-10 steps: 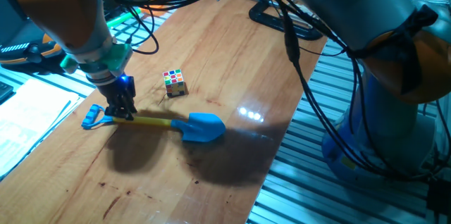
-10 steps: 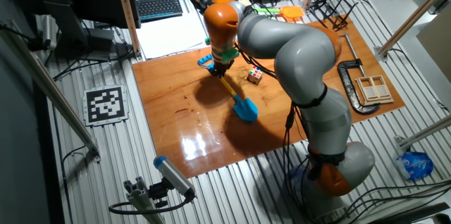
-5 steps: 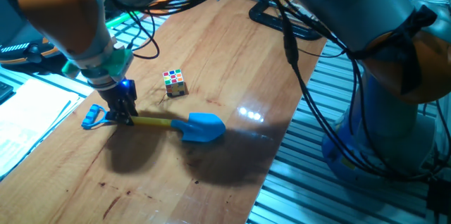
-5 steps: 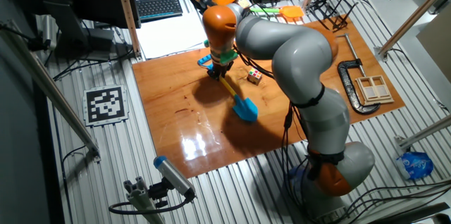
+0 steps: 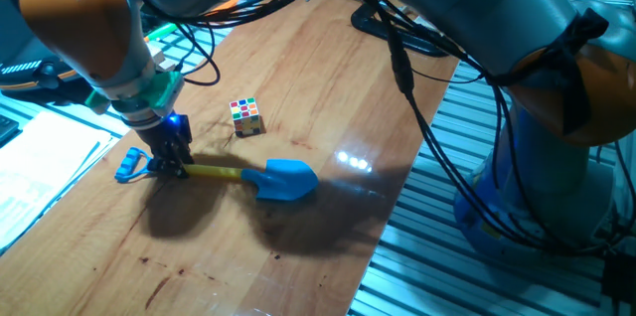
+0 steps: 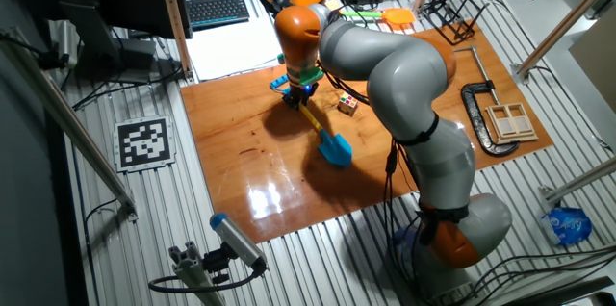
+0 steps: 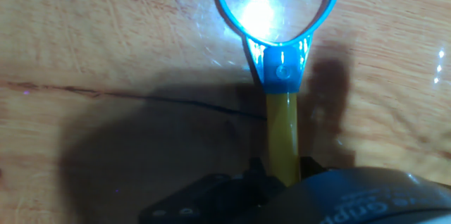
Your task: Use a shovel to scoop up an object
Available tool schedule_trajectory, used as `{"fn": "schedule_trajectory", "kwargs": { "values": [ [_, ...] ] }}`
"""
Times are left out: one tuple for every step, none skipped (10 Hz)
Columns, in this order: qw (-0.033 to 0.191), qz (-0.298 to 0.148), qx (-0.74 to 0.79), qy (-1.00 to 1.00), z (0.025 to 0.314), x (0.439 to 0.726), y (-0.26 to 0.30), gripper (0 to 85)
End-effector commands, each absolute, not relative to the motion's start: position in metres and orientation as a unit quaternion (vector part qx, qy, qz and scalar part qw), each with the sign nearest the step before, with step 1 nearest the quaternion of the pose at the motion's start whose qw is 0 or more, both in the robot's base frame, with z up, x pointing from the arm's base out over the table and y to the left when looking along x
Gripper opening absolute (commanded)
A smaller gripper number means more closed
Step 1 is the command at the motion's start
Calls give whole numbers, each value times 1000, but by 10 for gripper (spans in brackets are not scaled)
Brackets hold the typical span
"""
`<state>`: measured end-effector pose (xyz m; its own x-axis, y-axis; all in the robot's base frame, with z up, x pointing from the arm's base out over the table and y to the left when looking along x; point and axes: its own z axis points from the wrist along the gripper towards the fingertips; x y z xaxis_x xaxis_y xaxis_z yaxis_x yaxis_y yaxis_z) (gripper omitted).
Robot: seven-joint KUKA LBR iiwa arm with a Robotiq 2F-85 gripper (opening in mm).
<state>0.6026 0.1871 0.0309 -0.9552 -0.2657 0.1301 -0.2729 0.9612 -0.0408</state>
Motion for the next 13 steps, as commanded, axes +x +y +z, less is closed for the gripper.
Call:
{"fn": "schedule_trajectory", "kwargs": {
  "values": [
    [62, 29, 136, -988, 30, 603, 187, 340],
    [64, 27, 138, -988, 30, 603, 188, 170],
    [66, 22, 138, -988, 31, 603, 187, 0],
    [69, 21, 139, -988, 31, 603, 187, 0],
    [69, 21, 140, -988, 31, 603, 187, 0],
    [66, 25, 140, -988, 34, 602, 187, 0],
    [66, 25, 138, -988, 38, 603, 187, 0],
    [61, 26, 138, -988, 40, 602, 186, 0],
    [52, 26, 139, -989, 43, 602, 186, 0],
    [45, 22, 139, -989, 46, 603, 186, 0],
    [42, 22, 141, -989, 50, 605, 184, 0],
    [42, 25, 143, -989, 56, 608, 182, 0],
    [38, 30, 146, -988, 61, 610, 179, 0]
  ]
}}
